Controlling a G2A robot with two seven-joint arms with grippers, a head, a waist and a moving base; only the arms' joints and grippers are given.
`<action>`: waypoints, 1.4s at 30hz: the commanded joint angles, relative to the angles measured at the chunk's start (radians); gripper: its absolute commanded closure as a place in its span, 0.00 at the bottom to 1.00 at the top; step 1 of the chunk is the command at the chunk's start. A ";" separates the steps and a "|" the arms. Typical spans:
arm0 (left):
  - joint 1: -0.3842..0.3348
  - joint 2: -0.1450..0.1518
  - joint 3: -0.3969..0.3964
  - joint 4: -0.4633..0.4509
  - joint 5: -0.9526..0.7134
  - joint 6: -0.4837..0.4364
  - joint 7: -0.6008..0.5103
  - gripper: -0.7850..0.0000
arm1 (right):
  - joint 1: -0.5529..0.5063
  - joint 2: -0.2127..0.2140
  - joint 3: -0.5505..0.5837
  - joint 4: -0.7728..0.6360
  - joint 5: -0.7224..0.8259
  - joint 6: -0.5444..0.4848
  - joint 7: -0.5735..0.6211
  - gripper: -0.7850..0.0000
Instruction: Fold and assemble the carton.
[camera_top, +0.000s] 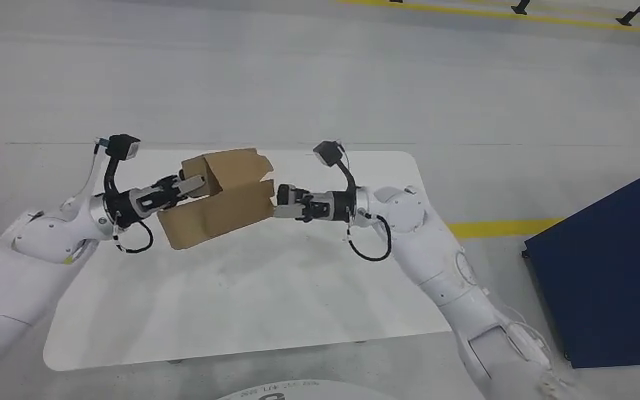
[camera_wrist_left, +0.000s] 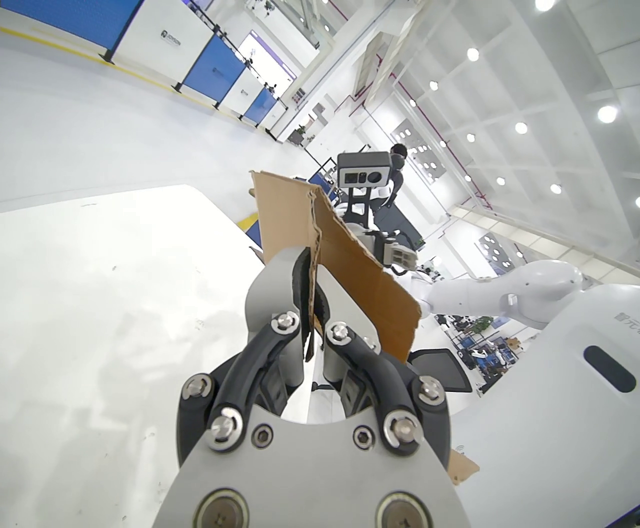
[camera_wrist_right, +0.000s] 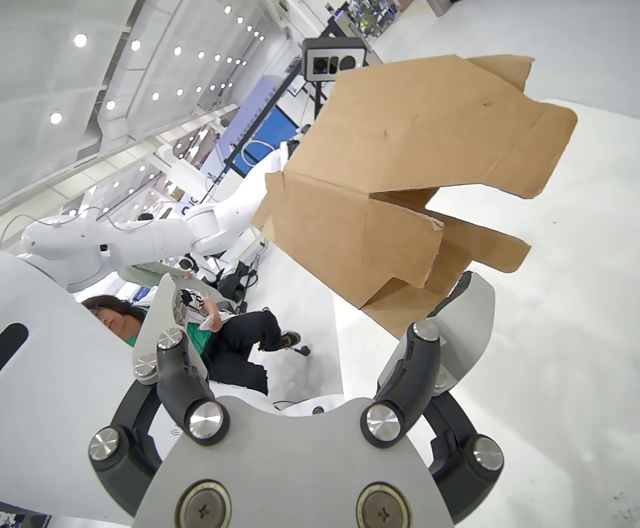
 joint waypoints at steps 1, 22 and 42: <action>-0.005 -0.002 -0.002 0.007 -0.013 -0.003 -0.020 1.00 | 0.004 -0.002 -0.007 0.000 -0.008 0.007 -0.007 0.00; -0.012 -0.032 0.002 0.028 0.007 -0.026 -0.066 1.00 | 0.106 -0.029 -0.084 0.120 0.207 0.078 0.155 0.00; -0.017 -0.062 0.010 0.049 0.067 -0.015 -0.037 1.00 | 0.076 -0.023 0.000 0.131 0.599 0.045 0.325 0.33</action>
